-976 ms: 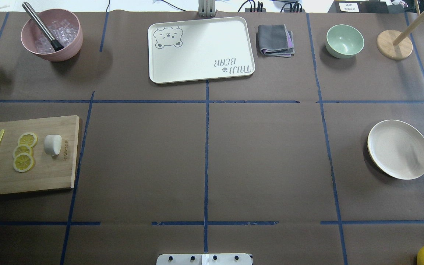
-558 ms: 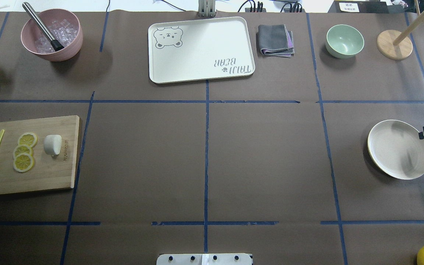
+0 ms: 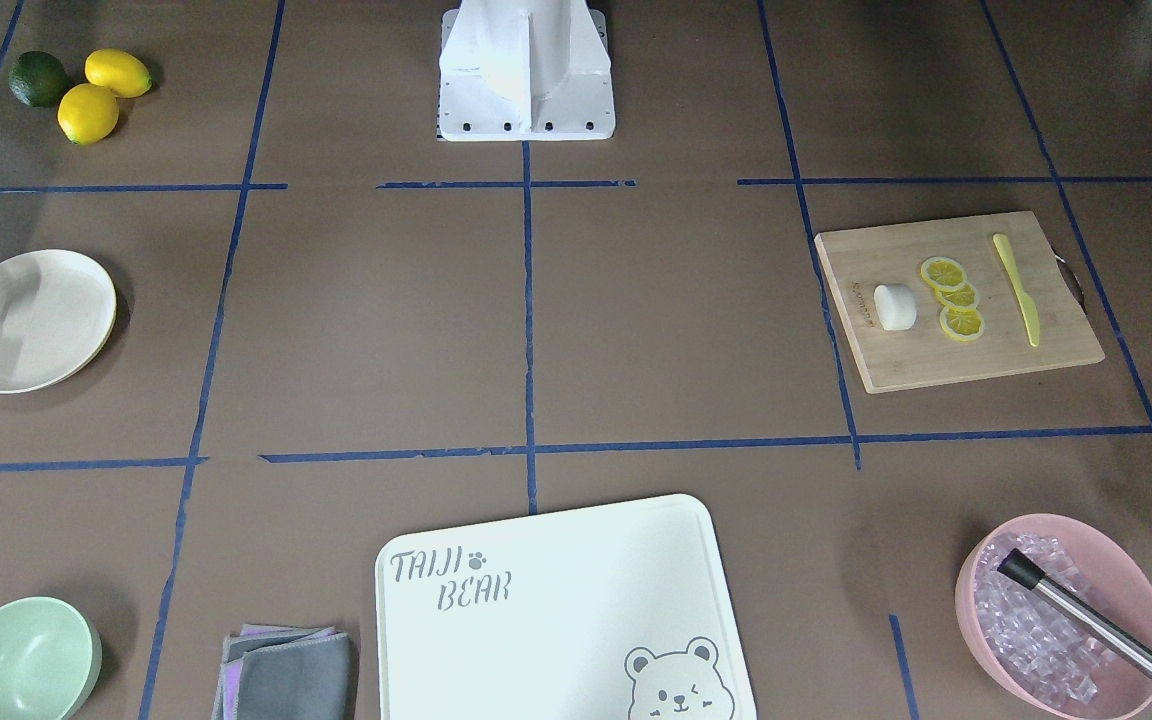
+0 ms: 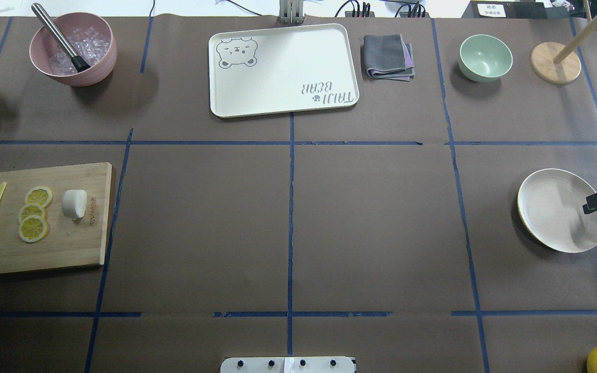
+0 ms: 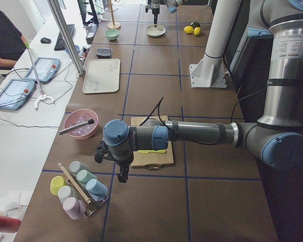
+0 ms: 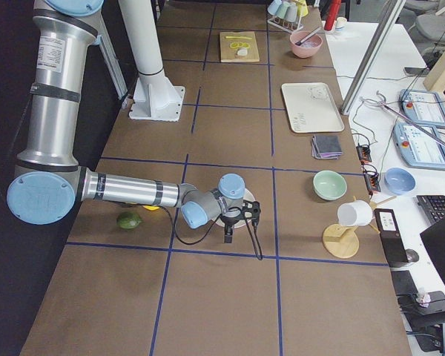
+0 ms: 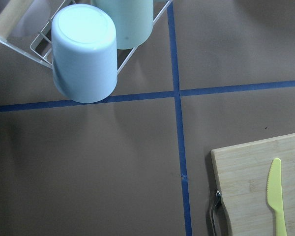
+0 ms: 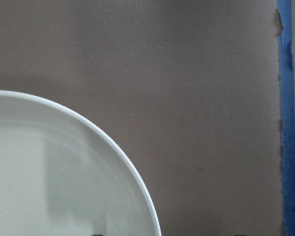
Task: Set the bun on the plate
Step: 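Grasp the rim of the white plate with the right gripper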
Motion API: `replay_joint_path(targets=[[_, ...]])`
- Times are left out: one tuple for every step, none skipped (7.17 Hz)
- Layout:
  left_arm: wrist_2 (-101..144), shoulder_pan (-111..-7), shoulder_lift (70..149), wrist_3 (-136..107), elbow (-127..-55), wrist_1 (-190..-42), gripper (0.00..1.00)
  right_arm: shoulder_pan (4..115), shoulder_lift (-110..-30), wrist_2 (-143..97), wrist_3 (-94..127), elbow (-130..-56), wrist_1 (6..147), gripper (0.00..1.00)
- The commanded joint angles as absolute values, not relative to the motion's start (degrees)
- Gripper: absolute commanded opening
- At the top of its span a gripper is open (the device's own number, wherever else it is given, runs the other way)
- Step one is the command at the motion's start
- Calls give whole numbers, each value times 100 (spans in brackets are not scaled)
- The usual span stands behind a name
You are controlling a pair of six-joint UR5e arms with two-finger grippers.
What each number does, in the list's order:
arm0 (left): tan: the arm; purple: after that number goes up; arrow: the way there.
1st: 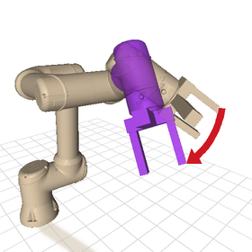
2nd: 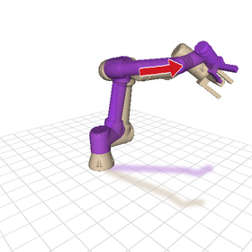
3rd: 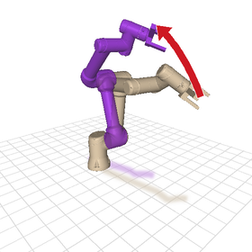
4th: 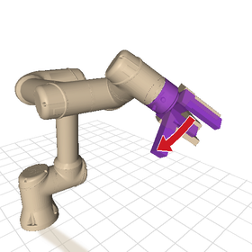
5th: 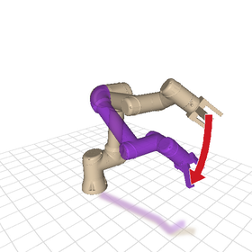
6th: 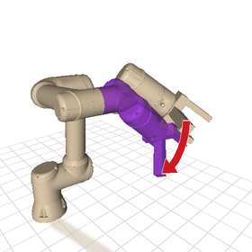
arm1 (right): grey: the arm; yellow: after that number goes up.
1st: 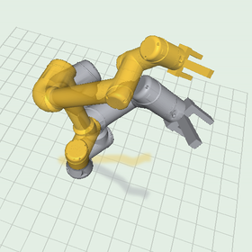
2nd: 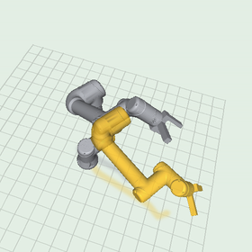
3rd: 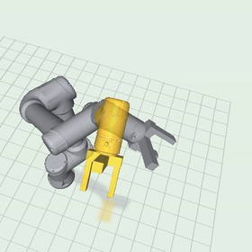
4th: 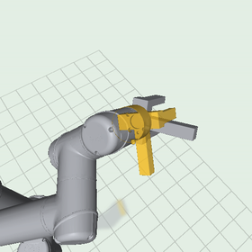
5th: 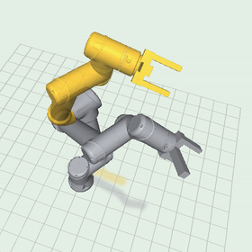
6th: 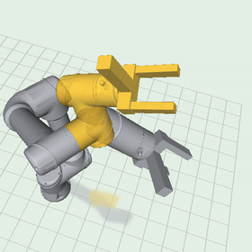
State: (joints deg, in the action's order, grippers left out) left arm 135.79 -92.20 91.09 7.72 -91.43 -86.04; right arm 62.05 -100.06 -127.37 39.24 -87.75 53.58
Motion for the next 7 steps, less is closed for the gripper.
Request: replay_joint_path(targets=[[13579,-9220,9105,765,-9176,-8604,100,6196,-9976,-12744,3885,-8754,5353,26],[13579,-9220,9105,765,-9202,-8604,100,6205,-9958,-12779,3859,-8771,5309,8],[13579,-9220,9105,765,-9202,-8604,100,6214,-9984,-12788,3911,-8771,5126,0],[13579,-9220,9105,765,-9211,-8604,100,6214,-9993,-12814,3911,-8798,5107,0],[13579,-9220,9105,765,-9228,-8604,100,6231,-10011,-12841,3911,-8833,5089,0],[13579,-9220,9105,765,-9246,-8596,100,6327,-10028,-12919,3911,-8911,5089,0],[13579,-9220,9105,765,-9246,-8596,100,6659,-10028,-13311,3911,-9008,5089,0]])
